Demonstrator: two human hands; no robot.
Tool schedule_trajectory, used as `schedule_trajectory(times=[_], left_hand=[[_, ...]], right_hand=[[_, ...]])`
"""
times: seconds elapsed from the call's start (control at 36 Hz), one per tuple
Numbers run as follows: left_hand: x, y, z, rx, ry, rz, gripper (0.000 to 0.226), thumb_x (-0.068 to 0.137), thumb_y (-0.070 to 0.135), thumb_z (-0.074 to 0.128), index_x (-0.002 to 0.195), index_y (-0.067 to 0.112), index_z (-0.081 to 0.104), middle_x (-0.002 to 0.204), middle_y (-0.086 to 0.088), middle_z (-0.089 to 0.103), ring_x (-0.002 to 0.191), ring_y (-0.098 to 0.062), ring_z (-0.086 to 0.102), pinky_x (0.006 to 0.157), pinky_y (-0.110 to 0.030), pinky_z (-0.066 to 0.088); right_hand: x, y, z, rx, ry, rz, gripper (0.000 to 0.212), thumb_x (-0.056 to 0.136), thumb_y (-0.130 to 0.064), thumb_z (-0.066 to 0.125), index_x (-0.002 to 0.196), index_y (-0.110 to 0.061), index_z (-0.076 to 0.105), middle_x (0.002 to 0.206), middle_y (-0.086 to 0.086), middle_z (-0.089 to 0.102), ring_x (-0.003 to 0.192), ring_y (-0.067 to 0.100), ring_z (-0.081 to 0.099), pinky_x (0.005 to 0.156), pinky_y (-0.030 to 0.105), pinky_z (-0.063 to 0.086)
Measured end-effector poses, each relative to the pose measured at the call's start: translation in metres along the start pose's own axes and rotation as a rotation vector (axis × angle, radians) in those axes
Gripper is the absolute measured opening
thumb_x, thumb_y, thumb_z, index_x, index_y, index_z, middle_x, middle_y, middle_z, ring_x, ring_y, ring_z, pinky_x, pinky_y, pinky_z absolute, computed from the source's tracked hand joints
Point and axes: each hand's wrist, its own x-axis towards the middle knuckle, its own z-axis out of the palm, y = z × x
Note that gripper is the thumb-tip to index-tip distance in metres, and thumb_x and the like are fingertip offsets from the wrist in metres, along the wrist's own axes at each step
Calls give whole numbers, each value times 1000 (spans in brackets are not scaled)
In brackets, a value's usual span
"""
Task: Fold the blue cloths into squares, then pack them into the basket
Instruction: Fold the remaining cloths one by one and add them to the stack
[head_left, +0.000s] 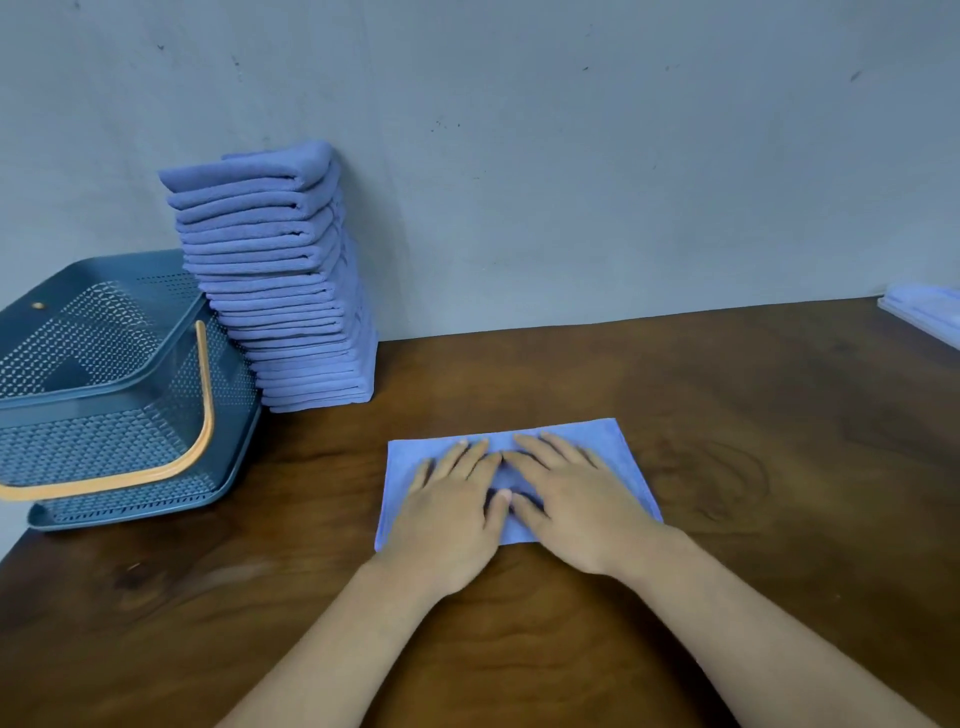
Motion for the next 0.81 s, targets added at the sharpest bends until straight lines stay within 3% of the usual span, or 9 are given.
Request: schedule_trajectory(times=[0.08, 0.17, 0.33, 0.58, 0.64, 0.69, 0.75, 0.81], left_hand=[[-2, -12, 4, 44, -96, 4, 67, 108, 65, 18, 168, 40, 3, 177, 12, -7, 162, -12, -13, 132, -42, -3], [-7, -32, 2, 75, -106, -12, 77, 99, 82, 16, 165, 49, -7, 174, 14, -20, 159, -12, -24, 131, -41, -9], [-18, -47, -5, 56, -113, -61, 86, 89, 95, 15, 161, 57, -10, 172, 17, -24, 157, -9, -29, 131, -44, -7], [-59, -34, -5, 49, -133, -72, 81, 92, 91, 13, 159, 58, -19, 169, 18, -32, 154, -8, -36, 131, -46, -9], [-74, -31, -8, 73, -158, -70, 80, 93, 90, 12, 158, 57, -20, 169, 17, -33, 154, -10, -36, 131, -48, -9], [-82, -27, -12, 113, -192, -65, 82, 93, 90, 11, 160, 54, -18, 171, 14, -29, 156, -14, -32, 131, -50, -8], [-82, -22, -18, 128, -211, -70, 85, 93, 89, 12, 165, 49, -8, 174, 10, -21, 159, -18, -28, 131, -52, -6], [-71, -12, -25, 114, -170, -41, 85, 95, 86, 15, 167, 42, 7, 176, 10, -11, 161, -17, -21, 131, -51, -2]], right_hand=[[-3, 10, 2, -43, -65, 15, 67, 105, -70, 23, 166, -45, 10, 176, -15, -5, 163, 15, -7, 131, 41, 2], [-8, 36, -9, -18, -117, 51, 79, 93, -89, 21, 162, -58, -2, 173, -19, -18, 160, 10, -19, 131, 41, -4], [-16, 74, -22, 18, -165, 124, 90, 81, -102, 21, 158, -64, -6, 173, -21, -17, 157, 0, -22, 132, 42, -4], [-50, 52, -26, 20, -224, 96, 89, 86, -98, 20, 159, -59, -11, 172, -24, -17, 157, 1, -21, 131, 46, -3], [-60, 44, -30, 17, -244, 89, 82, 92, -90, 23, 162, -56, -4, 172, -25, -10, 159, 3, -13, 131, 44, 3], [-64, 37, -38, 28, -209, 103, 70, 101, -73, 34, 164, -51, 13, 170, -25, 13, 158, 5, 9, 127, 39, 20], [-58, 33, -48, 9, -149, 122, 63, 102, -50, 47, 161, -44, 27, 157, -22, 39, 144, 8, 33, 112, 38, 38], [-45, 33, -59, -11, -164, 158, 62, 94, -38, 57, 153, -36, 40, 141, -18, 52, 132, 12, 43, 101, 38, 44]])
